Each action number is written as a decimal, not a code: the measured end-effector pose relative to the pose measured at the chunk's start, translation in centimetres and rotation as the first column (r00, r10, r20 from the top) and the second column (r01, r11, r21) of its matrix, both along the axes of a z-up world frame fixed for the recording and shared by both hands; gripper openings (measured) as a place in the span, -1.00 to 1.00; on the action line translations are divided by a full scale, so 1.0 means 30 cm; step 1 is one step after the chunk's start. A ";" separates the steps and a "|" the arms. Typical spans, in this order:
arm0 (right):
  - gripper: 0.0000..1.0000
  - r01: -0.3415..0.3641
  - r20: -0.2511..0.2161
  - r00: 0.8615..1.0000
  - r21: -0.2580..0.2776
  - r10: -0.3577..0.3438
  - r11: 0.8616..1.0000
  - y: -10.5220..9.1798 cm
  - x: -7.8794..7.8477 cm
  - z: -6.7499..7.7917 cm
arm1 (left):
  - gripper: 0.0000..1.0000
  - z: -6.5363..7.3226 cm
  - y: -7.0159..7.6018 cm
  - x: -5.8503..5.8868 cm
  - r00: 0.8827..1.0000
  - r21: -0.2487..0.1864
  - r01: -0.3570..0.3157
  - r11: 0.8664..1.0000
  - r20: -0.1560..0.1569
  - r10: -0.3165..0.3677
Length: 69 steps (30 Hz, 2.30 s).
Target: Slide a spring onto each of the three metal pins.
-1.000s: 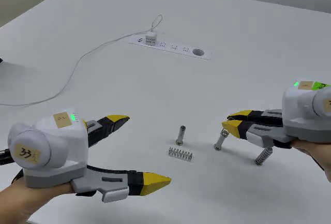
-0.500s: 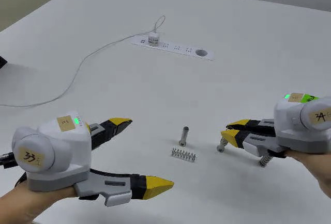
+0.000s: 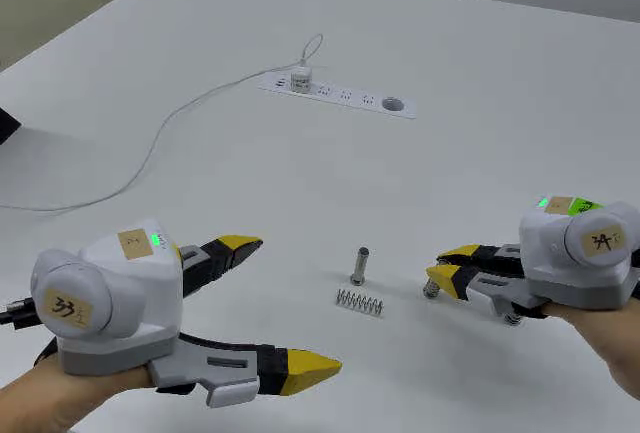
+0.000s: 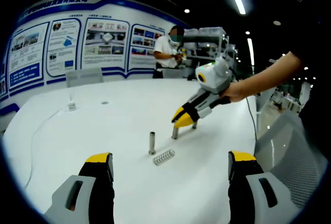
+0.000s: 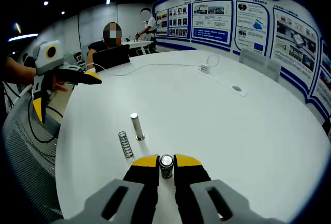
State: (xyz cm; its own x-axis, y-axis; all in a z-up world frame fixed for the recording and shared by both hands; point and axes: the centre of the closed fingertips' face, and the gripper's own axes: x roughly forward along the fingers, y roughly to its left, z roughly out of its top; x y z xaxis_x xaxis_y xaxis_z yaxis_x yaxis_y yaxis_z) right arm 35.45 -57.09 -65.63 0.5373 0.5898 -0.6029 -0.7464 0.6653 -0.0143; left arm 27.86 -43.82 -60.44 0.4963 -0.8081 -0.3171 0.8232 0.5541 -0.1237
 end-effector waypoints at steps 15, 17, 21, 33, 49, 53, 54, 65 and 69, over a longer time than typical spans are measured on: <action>-0.66 -0.004 -0.021 1.000 -0.028 0.003 1.000 -0.004 -0.020 -0.014 | 0.86 0.020 0.006 -0.003 1.000 -0.002 -0.002 1.000 0.009 0.002; -0.64 0.004 0.016 1.000 -0.015 -0.004 1.000 -0.011 -0.014 0.025 | 0.86 0.020 0.008 -0.003 1.000 -0.001 -0.002 1.000 0.009 0.002; -0.63 0.031 0.058 0.998 0.041 -0.034 0.999 -0.035 0.004 0.110 | 0.87 0.017 0.011 0.001 1.000 -0.002 0.000 1.000 0.009 0.000; -0.62 0.064 0.077 0.995 0.055 -0.068 0.996 -0.092 -0.007 0.188 | 0.87 0.010 0.009 -0.002 1.000 0.007 0.011 1.000 0.014 -0.011; -0.62 -0.122 0.027 0.992 0.052 0.120 0.991 0.175 -0.123 0.058 | 0.87 0.010 0.042 0.002 1.000 0.024 -0.018 1.000 0.016 0.018; -0.62 -0.124 0.002 0.992 0.039 0.124 0.992 0.200 -0.122 0.013 | 0.86 -0.014 0.043 -0.004 1.000 0.028 -0.018 0.999 0.002 0.018; -0.62 -0.133 -0.005 0.991 0.029 0.133 0.991 0.207 -0.124 0.000 | 0.86 -0.022 0.044 -0.005 1.000 0.034 -0.018 0.999 -0.003 0.018; -0.62 -0.183 -0.052 0.982 -0.052 0.180 0.982 0.233 -0.122 -0.108 | 0.86 -0.009 0.064 -0.006 1.000 0.046 -0.021 0.999 -0.001 0.021; -0.63 -0.200 -0.065 0.979 -0.072 0.196 0.977 0.239 -0.122 -0.135 | 0.85 -0.012 0.077 -0.001 0.999 0.044 -0.035 0.998 -0.005 0.035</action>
State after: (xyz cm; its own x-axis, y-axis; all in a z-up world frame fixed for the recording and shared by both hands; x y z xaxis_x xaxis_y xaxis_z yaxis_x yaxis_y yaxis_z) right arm 31.78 -49.92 -69.69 0.3780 0.6310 -0.6774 -0.8644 0.5027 -0.0141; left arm 27.84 -41.50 -60.80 0.5222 -0.7757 -0.3545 0.8026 0.5875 -0.1034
